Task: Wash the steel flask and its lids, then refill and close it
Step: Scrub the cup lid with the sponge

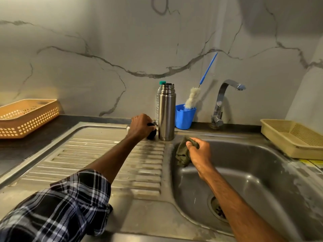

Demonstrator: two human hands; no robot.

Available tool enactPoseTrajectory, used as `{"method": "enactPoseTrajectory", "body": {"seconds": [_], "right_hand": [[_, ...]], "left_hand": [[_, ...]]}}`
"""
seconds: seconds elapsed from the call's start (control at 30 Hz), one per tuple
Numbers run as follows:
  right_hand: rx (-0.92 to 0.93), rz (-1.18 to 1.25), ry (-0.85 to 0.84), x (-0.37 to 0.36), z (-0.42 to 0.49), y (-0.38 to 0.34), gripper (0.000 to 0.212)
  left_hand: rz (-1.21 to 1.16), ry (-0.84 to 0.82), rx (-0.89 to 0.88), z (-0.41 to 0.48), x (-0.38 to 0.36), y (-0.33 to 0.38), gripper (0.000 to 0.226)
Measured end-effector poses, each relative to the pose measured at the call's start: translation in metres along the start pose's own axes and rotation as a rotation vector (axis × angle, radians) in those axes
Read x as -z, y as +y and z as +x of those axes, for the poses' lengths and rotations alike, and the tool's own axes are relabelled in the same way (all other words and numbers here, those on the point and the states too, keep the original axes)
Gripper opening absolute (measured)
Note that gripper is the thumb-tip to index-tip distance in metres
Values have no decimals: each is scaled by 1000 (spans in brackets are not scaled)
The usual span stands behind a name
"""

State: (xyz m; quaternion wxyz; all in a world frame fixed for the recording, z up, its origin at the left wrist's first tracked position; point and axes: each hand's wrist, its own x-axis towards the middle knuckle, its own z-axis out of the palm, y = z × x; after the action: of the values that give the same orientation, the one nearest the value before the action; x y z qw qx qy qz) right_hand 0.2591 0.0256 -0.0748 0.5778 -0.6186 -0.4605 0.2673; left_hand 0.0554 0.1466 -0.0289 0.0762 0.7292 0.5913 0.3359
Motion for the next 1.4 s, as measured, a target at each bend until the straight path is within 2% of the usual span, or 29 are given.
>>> {"method": "enactPoseTrajectory", "body": {"seconds": [0.23,0.37,0.43,0.5,0.57,0.63,0.77,0.87,1.07,1.2,1.4], "right_hand": [[20,-50,-6,-3,2,2,29],[31,-80,5,-2,3,2,29],[31,-86,5,-2,5,3,29],[25,-89,-4,-2,5,4,28],[24,-91,-12,-3,5,4,28],[26,-96,-10,-2,4,3,28],[40,-117,-2,-2,3,1,28],[37,-122,-4,0,3,1,27],[12,-70,12,9,-2,-9,29],[-27,-5,-13,19,-13,-21,32],[-34,75,-88,58,-28,-37,28]], "left_hand": [[93,-14,-29,8,-5,-12,28],[68,8,-45,9,6,-20,56],[99,40,-8,9,12,-28,63],[190,-9,69,10,16,-40,62],[240,-128,123,7,18,-50,60],[224,-186,117,3,16,-57,62],[102,-103,111,-6,16,-63,73],[25,-64,113,-13,27,-67,73],[-77,-120,-62,-51,50,-41,63],[-219,-185,-98,-88,47,5,79],[-351,-323,-326,-110,29,83,68]]}}
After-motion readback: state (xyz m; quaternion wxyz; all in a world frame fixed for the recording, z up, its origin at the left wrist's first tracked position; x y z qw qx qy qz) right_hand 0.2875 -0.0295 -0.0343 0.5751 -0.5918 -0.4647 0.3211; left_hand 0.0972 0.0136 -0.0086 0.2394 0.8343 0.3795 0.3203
